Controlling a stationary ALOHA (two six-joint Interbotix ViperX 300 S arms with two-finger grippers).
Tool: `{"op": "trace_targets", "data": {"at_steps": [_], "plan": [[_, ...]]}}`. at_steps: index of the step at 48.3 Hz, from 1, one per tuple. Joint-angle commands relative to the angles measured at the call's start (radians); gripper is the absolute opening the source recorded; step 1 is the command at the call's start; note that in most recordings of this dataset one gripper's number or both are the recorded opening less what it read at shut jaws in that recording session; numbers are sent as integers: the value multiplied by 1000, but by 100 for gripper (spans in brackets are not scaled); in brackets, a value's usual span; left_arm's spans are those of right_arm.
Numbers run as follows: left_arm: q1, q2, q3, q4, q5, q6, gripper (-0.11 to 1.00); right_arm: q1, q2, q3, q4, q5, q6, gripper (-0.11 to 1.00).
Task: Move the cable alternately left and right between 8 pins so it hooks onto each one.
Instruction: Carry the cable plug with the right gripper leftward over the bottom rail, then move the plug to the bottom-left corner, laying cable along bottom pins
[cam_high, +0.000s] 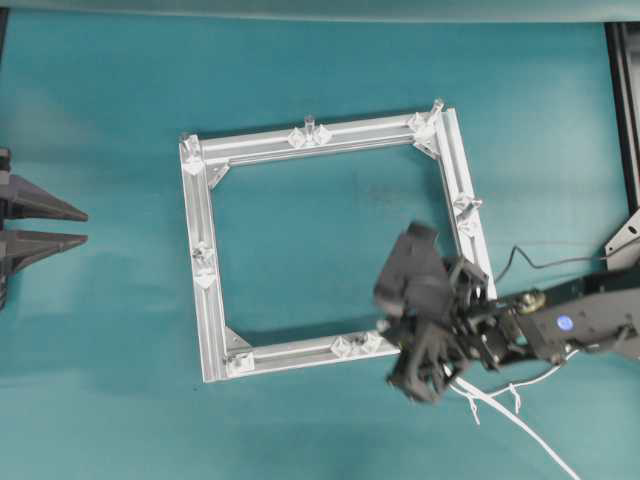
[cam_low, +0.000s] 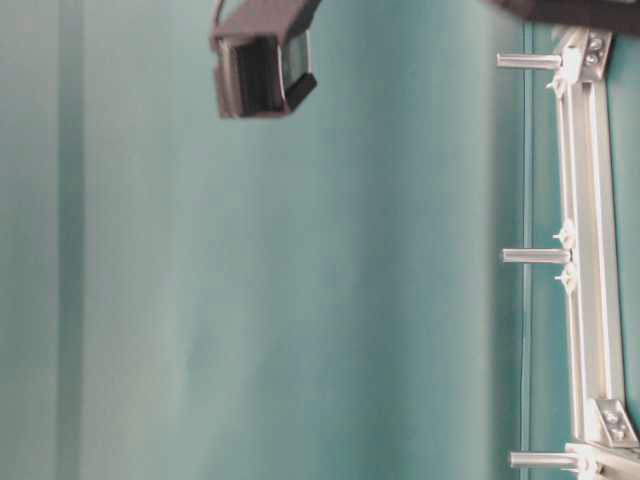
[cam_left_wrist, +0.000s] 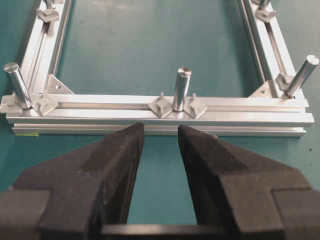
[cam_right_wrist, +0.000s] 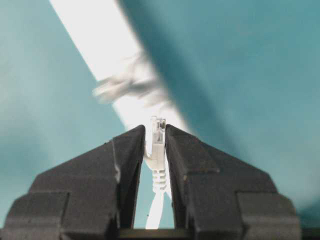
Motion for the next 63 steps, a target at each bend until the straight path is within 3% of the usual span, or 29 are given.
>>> {"op": "trace_targets", "data": {"at_steps": [1, 8, 21, 39, 53, 63], "plan": [[-2, 6, -9, 3, -9, -9, 38, -35, -18, -17, -32, 3, 60, 18], [-2, 6, -9, 3, -9, -8, 38, -81, 12, -38, -57, 3, 126, 18], [-2, 6, -9, 3, -9, -9, 38, -133, 132, -156, -57, 3, 118, 18], [-2, 6, -9, 3, -9, -9, 38, -143, 252, -327, -54, 2, 6, 18], [-2, 6, -9, 3, -9, -9, 38, -133, 265, -388, -44, -6, -60, 18], [-2, 6, -9, 3, -9, -9, 38, -101, 298, -419, -21, -6, -69, 16]]}}
